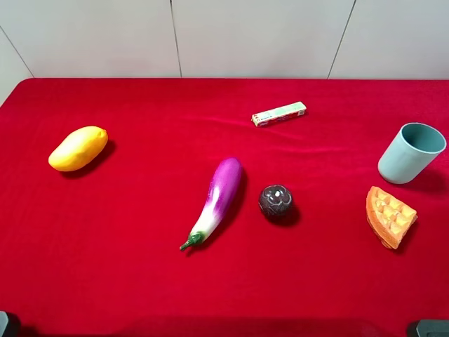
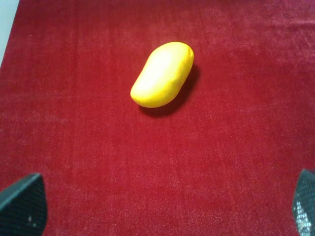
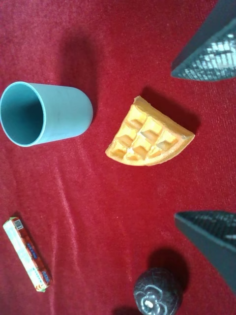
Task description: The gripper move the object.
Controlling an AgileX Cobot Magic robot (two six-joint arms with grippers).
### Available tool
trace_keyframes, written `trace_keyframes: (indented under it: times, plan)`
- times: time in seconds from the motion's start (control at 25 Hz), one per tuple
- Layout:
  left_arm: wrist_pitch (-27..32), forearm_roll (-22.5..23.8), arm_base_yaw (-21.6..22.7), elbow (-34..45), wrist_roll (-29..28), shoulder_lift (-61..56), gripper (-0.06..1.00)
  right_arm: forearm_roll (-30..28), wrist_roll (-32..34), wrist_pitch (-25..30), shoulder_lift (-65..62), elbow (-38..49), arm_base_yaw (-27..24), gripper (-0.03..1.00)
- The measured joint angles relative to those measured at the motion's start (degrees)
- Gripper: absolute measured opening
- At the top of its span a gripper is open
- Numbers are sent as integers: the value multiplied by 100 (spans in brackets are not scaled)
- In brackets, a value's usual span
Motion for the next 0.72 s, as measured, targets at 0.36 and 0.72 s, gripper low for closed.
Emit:
trace_keyframes:
  times: [0.36, 0.72]
  plan:
    - [0, 0, 0, 0, 0, 0, 99, -264, -1057, -561, 0, -247, 477, 43]
    - [0, 0, 0, 0, 0, 0, 99, -1103, -613, -633, 0, -195, 843, 66]
